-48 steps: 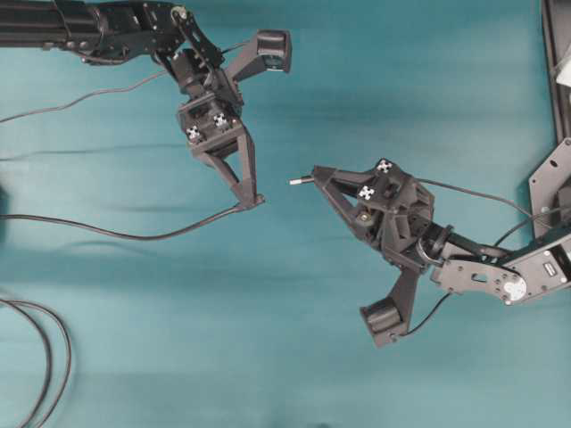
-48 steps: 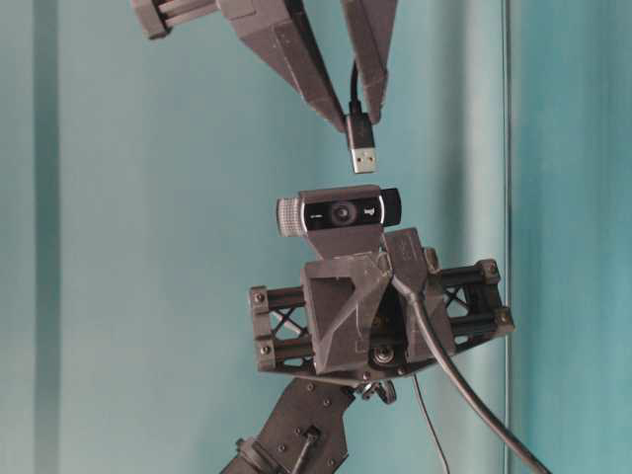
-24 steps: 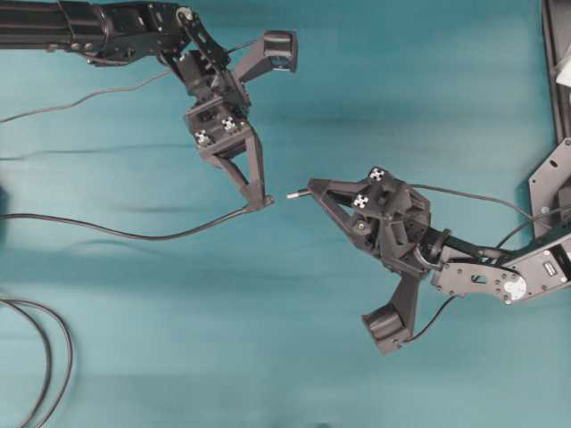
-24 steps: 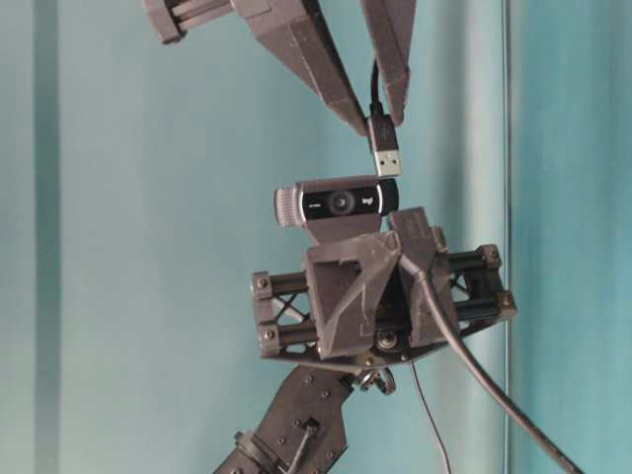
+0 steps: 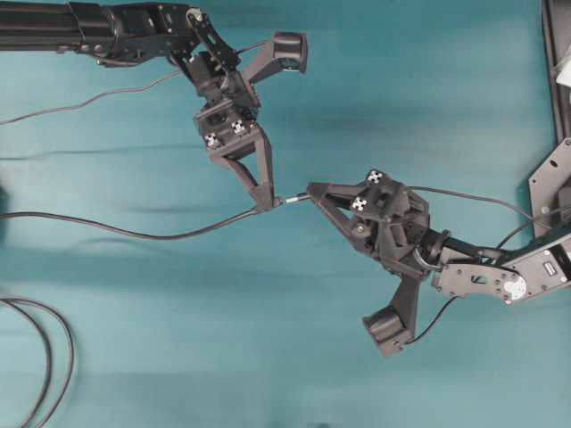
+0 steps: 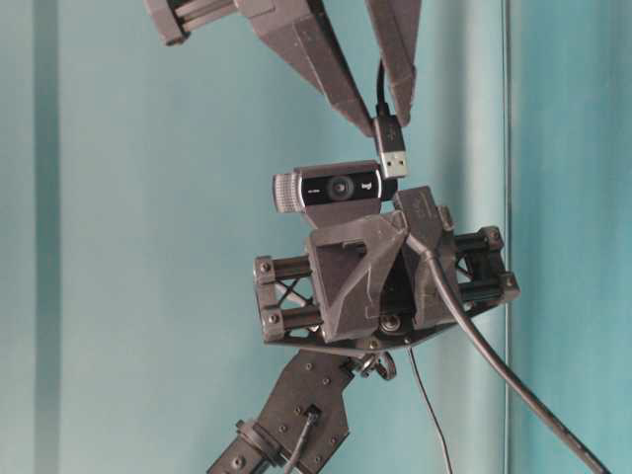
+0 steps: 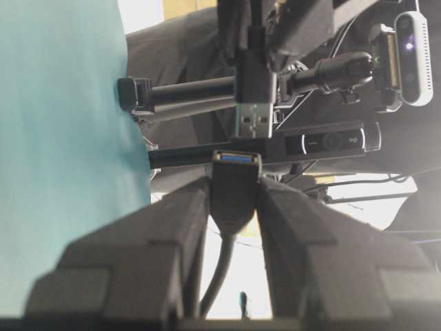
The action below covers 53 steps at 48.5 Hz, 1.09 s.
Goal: Insert the USB using both arms.
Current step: 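Push the right gripper's plug into the left gripper's socket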
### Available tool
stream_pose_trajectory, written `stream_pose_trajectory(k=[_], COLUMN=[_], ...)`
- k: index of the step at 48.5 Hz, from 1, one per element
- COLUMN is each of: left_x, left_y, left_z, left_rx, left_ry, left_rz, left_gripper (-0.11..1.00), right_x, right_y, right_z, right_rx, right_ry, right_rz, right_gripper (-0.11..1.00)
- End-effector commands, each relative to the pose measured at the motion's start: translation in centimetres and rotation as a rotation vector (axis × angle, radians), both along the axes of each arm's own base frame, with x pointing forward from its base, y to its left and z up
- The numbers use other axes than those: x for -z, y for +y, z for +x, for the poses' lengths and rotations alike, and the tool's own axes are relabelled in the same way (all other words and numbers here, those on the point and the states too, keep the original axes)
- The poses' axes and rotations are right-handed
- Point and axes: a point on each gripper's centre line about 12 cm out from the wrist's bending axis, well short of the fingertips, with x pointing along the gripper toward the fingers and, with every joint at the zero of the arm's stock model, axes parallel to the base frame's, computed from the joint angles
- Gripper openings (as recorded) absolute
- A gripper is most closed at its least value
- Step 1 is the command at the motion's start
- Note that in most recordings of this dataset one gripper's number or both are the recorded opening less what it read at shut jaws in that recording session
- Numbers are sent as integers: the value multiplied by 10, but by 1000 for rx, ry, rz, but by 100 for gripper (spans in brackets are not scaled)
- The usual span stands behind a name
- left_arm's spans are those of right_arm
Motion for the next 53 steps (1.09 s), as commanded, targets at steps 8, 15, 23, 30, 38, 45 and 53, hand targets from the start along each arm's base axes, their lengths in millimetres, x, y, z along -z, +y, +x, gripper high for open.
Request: stream_pose_trajectory(k=[8, 15, 23, 30, 38, 45, 53], left_x=[-9, -10, -12, -12, -13, -15, -15], left_y=[1, 3, 4, 4, 4, 4, 5], left_z=[5, 7, 9, 8, 9, 9, 11], left_rx=[-9, -17, -21, -21, -21, -21, -28], left_ry=[-31, -38, -45, -45, -46, -50, -52], left_rz=[24, 34, 37, 37, 38, 41, 47], left_gripper=[24, 24, 24, 24, 24, 24, 24], right_x=[-10, -7, -4, -3, -2, -2, -2], right_y=[-4, -5, -5, -5, -6, -6, -6], right_z=[2, 2, 3, 2, 2, 2, 2], right_rx=[4, -1, -5, -4, -2, -2, -3], right_ry=[-27, -17, -8, -6, -3, -3, -3], right_rz=[19, 24, 30, 30, 31, 31, 30], right_gripper=[20, 20, 20, 20, 20, 20, 20])
